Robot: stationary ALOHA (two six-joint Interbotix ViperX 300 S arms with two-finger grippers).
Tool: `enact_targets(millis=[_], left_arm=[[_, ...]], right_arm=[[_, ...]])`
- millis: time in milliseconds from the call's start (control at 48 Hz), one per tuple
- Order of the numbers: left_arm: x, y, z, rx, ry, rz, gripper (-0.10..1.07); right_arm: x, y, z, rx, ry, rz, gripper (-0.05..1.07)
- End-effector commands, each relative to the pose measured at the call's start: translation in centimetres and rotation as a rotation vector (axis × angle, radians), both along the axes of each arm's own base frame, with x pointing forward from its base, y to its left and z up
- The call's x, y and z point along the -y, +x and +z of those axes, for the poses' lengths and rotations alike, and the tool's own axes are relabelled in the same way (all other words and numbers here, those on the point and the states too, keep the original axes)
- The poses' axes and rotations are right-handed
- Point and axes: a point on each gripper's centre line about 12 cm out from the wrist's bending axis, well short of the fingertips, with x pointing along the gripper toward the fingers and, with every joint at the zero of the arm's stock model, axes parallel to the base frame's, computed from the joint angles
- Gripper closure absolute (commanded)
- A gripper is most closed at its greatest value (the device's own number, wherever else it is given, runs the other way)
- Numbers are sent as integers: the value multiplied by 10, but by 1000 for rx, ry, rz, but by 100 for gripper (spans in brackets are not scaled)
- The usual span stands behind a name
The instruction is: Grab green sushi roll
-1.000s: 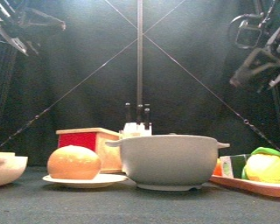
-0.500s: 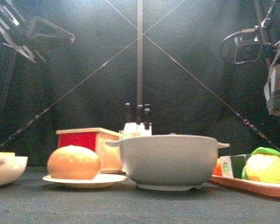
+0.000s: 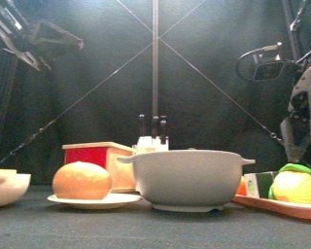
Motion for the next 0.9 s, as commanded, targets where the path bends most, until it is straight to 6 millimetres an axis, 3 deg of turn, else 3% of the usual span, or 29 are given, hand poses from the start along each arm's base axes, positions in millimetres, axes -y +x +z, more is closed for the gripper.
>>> enact_targets(millis=[0,354,708,875], left_arm=[[0,3,8,26,-3,2,80],[-1,2,5,18,-4,4,58],[-4,2,6,20,-1,17,56],[-7,2,6,20,-2,30,56]], right_arm=[[0,7,6,21,-11,9,-2],[0,15,-14,-54,-58,35,-2],[0,28,-35,-138,-93,52,1],[0,31,-38,-159,-108,62,11]])
